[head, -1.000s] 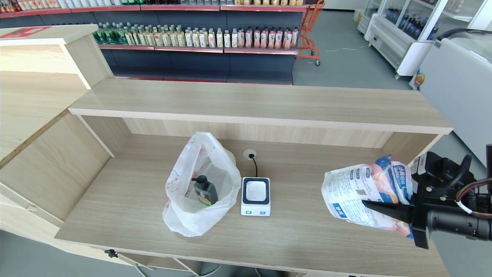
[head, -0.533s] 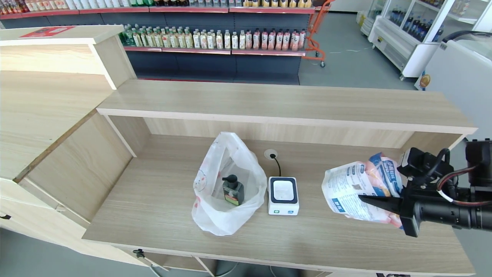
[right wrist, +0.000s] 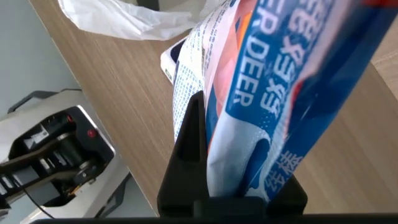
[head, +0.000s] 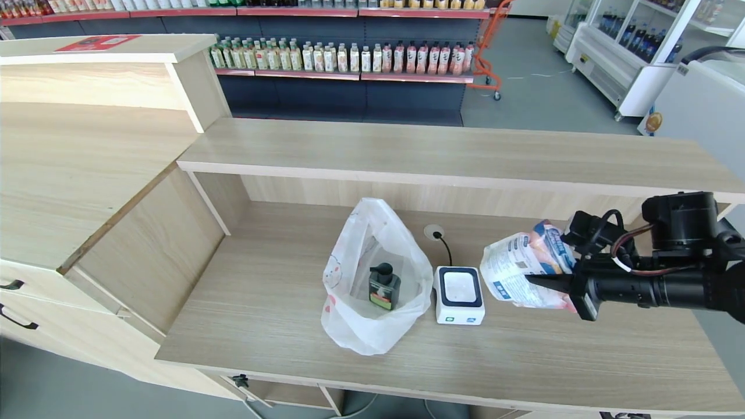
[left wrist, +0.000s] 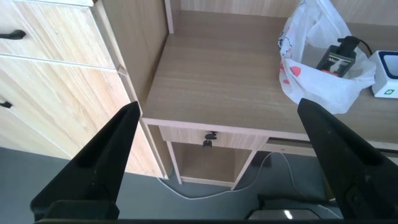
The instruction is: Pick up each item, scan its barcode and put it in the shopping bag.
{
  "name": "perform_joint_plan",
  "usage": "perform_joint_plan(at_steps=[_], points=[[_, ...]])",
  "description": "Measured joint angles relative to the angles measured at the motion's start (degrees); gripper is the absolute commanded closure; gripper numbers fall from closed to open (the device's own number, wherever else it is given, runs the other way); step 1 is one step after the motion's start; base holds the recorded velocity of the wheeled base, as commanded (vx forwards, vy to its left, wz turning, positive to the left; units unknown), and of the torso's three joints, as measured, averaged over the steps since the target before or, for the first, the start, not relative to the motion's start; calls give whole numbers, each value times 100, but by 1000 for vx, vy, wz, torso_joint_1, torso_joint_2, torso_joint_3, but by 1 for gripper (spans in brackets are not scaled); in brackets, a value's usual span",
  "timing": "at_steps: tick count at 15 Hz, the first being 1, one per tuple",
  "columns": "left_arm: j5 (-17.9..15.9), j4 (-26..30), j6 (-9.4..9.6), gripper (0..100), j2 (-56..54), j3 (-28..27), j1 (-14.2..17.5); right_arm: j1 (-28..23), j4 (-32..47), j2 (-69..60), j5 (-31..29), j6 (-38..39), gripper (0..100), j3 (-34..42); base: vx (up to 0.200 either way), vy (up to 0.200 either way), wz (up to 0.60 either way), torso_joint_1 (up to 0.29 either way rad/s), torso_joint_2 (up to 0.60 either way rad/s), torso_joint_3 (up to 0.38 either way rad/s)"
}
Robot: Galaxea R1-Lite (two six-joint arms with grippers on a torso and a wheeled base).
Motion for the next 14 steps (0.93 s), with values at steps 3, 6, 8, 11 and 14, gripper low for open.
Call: perform_joint_plan(at_steps=[3, 6, 8, 11, 14], points=[[2, 0, 0, 0, -2, 0, -5, -4, -12, 369, 322, -822, 100, -166, 0, 0, 0, 0, 0, 0], [2, -2, -2, 0, 0, 0, 0, -160, -411, 837, 998, -1998, 100, -347, 0, 0, 0, 0, 0, 0], [5, 0, -2, 0, 0, 0, 0, -210, -792, 1136, 1128, -2176, 100, -450, 0, 0, 0, 0, 0, 0], [5, 0, -2, 0, 0, 0, 0, -152, -1345, 1610, 1297, -2316, 100, -614, 0, 0, 0, 0, 0, 0], [2, 0, -2, 0, 0, 0, 0, -138, -1492, 1981, 1445, -2551, 100, -802, 0, 0, 0, 0, 0, 0]])
